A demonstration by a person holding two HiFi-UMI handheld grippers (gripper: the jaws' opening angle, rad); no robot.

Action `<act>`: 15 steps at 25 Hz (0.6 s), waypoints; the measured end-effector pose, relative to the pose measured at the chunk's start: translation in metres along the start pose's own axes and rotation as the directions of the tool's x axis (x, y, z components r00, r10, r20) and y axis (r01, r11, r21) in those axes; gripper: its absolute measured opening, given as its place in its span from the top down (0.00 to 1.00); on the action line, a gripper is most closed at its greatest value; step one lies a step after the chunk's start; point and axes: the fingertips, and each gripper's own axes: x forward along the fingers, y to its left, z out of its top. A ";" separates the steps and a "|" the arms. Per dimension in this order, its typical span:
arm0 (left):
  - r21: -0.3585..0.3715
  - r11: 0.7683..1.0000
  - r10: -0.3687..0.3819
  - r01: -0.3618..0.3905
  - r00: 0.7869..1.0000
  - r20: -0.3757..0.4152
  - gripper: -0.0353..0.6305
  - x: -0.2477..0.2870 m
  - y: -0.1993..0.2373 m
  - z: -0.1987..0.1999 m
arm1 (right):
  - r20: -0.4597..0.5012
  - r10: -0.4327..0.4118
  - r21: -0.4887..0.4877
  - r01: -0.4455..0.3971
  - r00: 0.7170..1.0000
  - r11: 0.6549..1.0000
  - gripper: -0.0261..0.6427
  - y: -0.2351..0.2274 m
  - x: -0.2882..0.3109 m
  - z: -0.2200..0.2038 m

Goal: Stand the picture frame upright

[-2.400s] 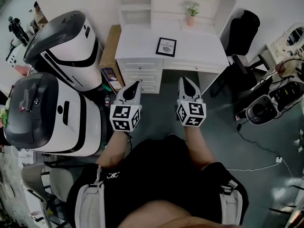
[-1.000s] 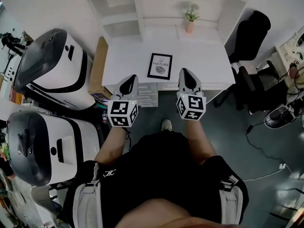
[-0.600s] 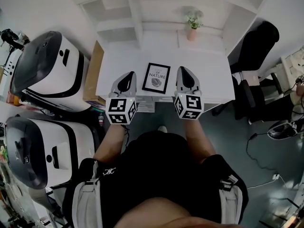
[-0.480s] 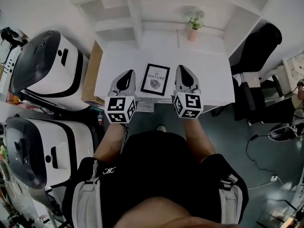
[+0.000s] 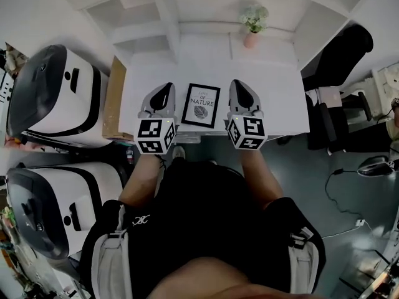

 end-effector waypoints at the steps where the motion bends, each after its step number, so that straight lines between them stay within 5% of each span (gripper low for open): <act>1: 0.008 1.000 -0.012 0.012 1.000 -0.006 0.92 0.004 0.002 -0.001 | -0.006 -0.008 -0.001 0.008 1.000 1.000 0.96 -0.001 0.003 -0.002; 9: 0.024 0.989 -0.142 0.145 0.987 -0.080 0.92 0.035 0.028 -0.023 | -0.067 -0.079 0.019 0.080 0.995 0.997 0.93 -0.004 0.028 -0.025; 10: 0.019 0.984 -0.174 0.176 0.981 -0.090 0.89 0.038 0.031 -0.027 | -0.084 -0.082 0.025 0.084 0.993 0.996 0.89 -0.003 0.031 -0.030; 12: -0.002 0.968 -0.249 0.251 0.962 -0.114 0.67 0.045 0.035 -0.037 | -0.120 -0.086 0.037 0.091 0.989 0.995 0.81 -0.003 0.036 -0.041; 15: -0.051 0.944 -0.330 0.326 0.931 -0.157 0.59 0.055 0.049 -0.053 | -0.166 -0.096 0.057 0.107 0.981 0.993 0.72 -0.006 0.044 -0.059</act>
